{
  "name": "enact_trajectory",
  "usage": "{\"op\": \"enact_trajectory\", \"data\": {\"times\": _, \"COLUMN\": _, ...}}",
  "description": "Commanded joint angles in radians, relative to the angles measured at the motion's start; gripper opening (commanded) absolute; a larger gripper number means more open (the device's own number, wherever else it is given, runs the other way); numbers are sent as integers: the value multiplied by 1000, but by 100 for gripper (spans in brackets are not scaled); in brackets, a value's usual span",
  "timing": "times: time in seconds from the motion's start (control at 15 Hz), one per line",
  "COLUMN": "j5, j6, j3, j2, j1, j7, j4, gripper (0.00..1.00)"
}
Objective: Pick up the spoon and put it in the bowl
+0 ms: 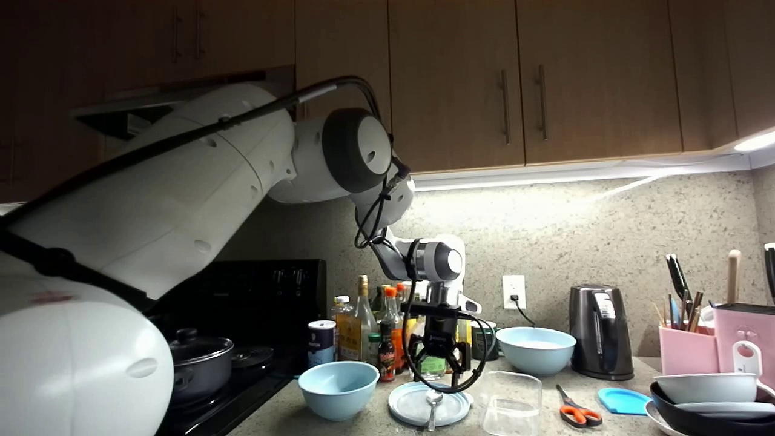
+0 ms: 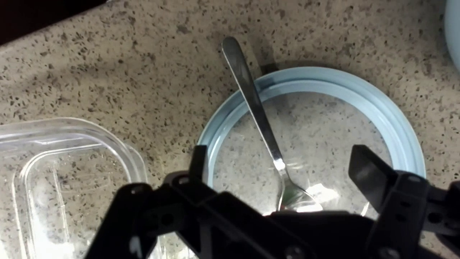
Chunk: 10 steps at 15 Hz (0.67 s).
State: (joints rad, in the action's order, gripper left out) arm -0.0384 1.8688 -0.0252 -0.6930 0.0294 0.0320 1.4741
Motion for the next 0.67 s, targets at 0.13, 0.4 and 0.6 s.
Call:
{"op": "enact_trajectory", "data": {"times": 0.13, "j5": 12, "j6": -63, "j3": 2, "j2": -23, "j1": -6, "j7": 26, "j4": -34, "gripper": 100}}
{"op": "enact_trajectory", "data": {"times": 0.4, "j5": 1, "j6": -153, "j3": -1, "j2": -62, "j1": 0, "j7": 74, "j4": -70, "gripper": 100}}
{"op": "enact_trajectory", "data": {"times": 0.6, "j5": 15, "j6": -155, "j3": -7, "j2": -84, "j1": 25, "j7": 137, "j4": -87, "gripper": 100}}
